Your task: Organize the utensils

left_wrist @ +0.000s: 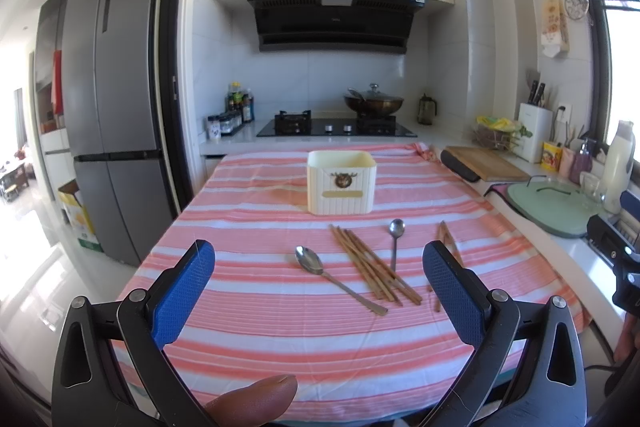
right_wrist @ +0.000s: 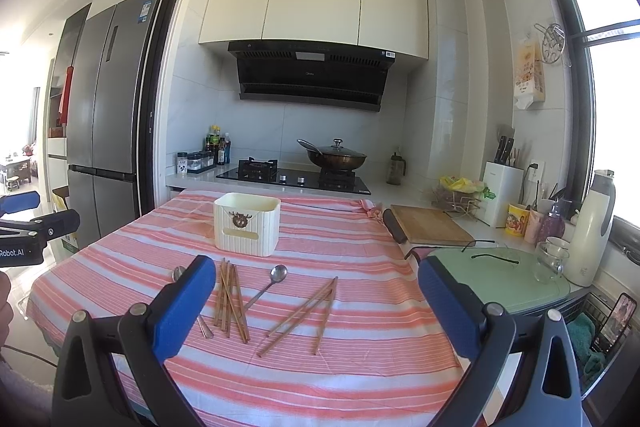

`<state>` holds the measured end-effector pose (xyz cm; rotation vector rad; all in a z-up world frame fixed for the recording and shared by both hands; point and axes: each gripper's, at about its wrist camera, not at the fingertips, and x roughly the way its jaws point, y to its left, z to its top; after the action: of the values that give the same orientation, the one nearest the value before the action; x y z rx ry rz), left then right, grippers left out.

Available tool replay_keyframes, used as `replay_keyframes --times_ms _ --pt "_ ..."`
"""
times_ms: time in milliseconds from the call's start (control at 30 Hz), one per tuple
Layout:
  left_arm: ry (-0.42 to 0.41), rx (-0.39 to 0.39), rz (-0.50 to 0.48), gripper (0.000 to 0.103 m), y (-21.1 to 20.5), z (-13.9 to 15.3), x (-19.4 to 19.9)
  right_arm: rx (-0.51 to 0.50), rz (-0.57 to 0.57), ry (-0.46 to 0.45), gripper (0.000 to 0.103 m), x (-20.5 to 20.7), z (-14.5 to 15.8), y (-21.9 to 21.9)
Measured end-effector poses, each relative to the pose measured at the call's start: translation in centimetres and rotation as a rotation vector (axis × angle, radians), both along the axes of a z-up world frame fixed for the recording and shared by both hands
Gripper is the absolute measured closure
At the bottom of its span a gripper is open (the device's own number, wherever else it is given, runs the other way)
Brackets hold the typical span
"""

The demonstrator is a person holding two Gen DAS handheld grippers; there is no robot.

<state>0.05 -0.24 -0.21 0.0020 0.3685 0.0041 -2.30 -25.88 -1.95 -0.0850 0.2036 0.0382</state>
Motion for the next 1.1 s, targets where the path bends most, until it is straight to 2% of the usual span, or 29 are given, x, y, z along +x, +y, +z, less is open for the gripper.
replay_keyframes --times_ms 1100 --pt "0.023 -0.009 0.003 0.0 -0.46 -0.87 0.35 -0.005 0.003 0.011 0.0 0.48 -0.75 0.3"
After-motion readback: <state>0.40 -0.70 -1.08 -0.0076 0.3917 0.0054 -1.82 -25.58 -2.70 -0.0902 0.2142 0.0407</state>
